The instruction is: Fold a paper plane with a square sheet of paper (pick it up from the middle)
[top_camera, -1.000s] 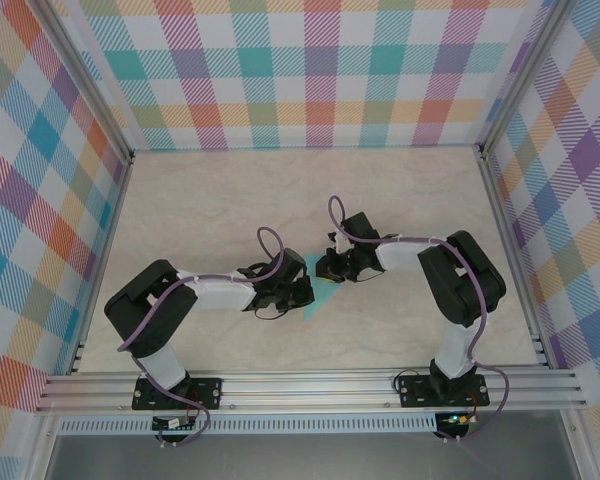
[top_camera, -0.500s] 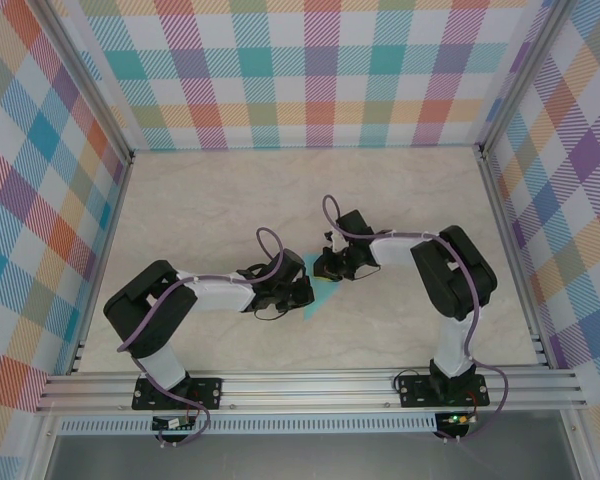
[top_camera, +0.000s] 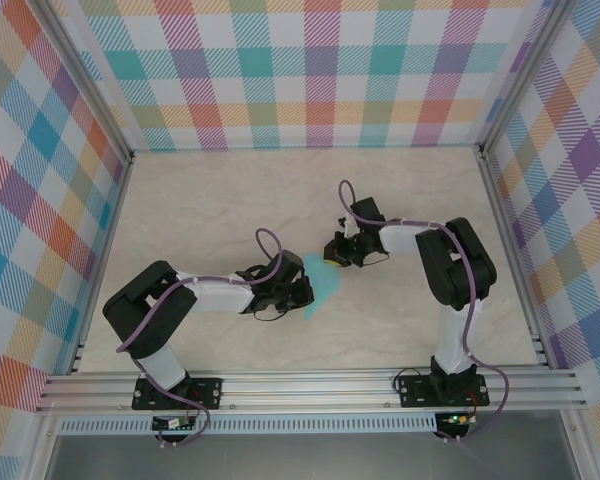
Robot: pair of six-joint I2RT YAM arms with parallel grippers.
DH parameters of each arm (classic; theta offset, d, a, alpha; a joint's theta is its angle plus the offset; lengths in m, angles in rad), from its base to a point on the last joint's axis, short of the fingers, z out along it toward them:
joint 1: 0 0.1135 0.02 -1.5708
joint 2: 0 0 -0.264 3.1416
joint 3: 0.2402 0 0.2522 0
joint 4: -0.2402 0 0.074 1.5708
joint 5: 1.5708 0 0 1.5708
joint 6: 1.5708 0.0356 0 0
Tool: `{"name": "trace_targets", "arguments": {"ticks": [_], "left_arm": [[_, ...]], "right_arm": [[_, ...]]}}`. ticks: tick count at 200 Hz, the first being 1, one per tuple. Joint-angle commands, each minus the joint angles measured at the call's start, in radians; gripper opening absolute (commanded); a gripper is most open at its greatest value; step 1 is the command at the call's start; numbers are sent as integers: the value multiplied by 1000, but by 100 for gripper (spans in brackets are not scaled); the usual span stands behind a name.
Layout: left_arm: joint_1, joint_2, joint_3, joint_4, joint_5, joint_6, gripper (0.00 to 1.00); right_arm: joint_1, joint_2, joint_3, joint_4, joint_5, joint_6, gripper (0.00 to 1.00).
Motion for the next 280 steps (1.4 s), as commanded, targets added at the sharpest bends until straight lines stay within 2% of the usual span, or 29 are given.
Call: {"name": "trace_targets", "arguments": {"ticks": [1,68,126,155,191,218,280], "left_arm": [[6,17,-51,-134,-23,22,0],[3,-29,-35,-133,-11,47,0],[3,-68,67,-184,-3,103,5],[4,-89,131,-271,-56,153,8],[15,-60,197,-369,-118,205,11],[20,-28,218,-379,-138,218,11],[26,19,233,-408,-139,234,11]], "right_arm": [[-24,25,20,-10,79,-28,10],[-29,-122,23,-134,100,-85,15],[-26,-308,-212,-80,23,-21,28],[-9,-357,-308,-30,-26,22,34],[24,-364,-353,19,-36,73,37],[47,-331,-337,32,-38,92,38],[53,-289,-339,42,2,141,39]]}}
